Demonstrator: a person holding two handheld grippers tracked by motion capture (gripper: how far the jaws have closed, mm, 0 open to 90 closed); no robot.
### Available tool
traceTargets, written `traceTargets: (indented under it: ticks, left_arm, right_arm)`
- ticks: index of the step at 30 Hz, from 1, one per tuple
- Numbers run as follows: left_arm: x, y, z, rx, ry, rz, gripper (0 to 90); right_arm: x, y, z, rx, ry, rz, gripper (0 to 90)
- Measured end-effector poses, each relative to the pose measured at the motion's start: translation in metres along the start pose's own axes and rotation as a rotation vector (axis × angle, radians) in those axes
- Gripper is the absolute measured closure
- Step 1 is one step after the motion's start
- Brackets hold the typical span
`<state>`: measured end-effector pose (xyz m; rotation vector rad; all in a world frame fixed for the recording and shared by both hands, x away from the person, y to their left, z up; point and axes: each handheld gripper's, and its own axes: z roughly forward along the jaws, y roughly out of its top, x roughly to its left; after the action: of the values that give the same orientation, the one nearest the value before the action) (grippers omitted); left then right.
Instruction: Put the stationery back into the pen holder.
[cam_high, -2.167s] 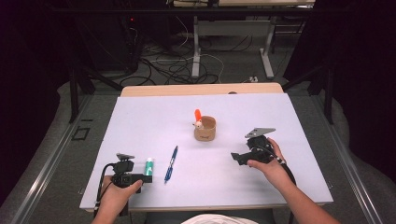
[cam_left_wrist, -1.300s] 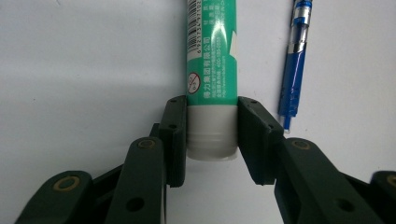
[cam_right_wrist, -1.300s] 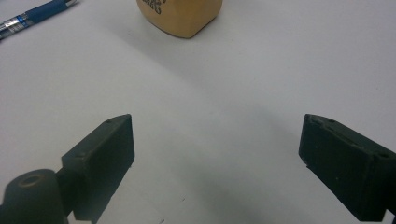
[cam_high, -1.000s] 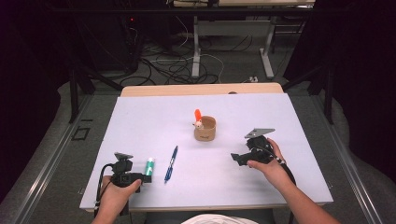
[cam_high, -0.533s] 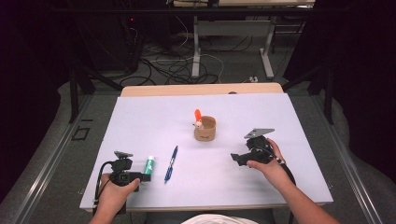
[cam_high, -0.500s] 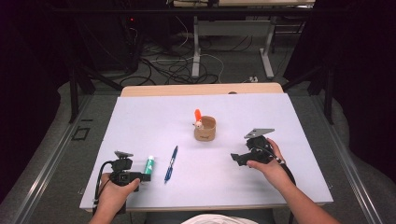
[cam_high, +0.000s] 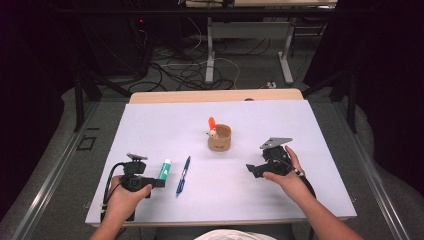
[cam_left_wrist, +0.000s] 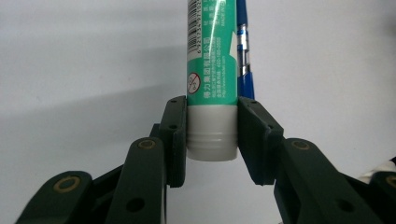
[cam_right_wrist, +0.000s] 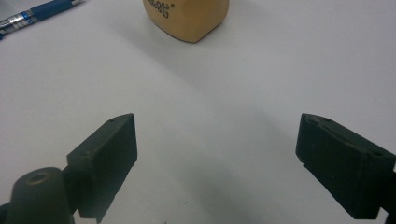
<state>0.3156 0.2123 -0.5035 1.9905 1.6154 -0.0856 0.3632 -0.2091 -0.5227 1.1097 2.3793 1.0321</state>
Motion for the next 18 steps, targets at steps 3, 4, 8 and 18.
traceTargets:
  ticks: [3, 4, 8, 18]
  left_arm:
    - [-0.005, 0.006, 0.0, 0.001, -0.009, 0.022, 64.9]
    - [-0.007, 0.009, 0.0, 0.001, -0.009, 0.03, 64.9]
    - [-0.016, 0.018, 0.001, 0.004, -0.02, 0.072, 64.9]
    - [-0.04, 0.044, 0.008, 0.01, -0.043, 0.177, 64.9]
  right_arm:
    - [0.002, 0.0, 0.0, 0.002, -0.003, -0.007, 12.5]
    - [0.003, 0.001, 0.0, 0.009, -0.009, -0.004, 12.9]
    - [0.004, 0.001, 0.0, -0.006, -0.017, -0.035, 14.7]
    - [0.01, 0.005, -0.005, -0.002, -0.048, -0.133, 15.1]
